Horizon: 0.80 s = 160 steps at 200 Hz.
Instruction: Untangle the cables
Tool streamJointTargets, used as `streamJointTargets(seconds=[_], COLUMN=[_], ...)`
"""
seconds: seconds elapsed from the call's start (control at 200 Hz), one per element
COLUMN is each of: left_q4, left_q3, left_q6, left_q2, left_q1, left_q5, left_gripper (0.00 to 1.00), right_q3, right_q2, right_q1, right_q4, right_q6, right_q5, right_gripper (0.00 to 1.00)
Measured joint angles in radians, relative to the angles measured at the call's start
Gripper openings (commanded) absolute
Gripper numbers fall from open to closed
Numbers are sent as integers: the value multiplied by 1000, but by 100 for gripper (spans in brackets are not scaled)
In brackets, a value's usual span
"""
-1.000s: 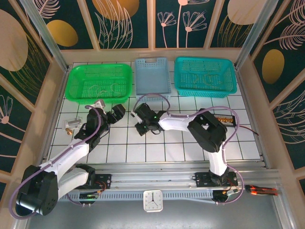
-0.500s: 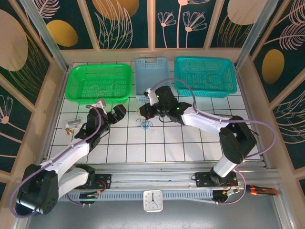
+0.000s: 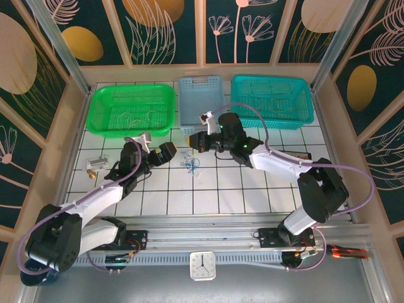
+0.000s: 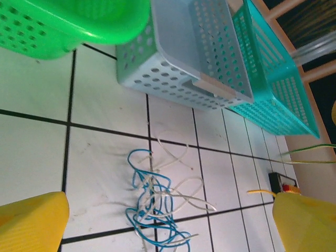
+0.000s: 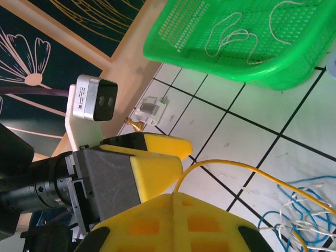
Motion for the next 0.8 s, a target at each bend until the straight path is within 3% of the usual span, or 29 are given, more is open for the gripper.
streamJointTargets(seconds=[0.565,0.801], left_q4=[65,73], left_q3=[5,15], left_q6=[-3,-5], left_q2=[76,95], left_q1=[-66,-80], left_q5=[15,15], left_gripper=[99,99], right_q3=[-34,-28], right_q2=[-47,-79], right_q1=[-26,-184], right_q4=[57,46], right_q6=[46,43], right_q5=[-5,3], right_gripper=[0,0])
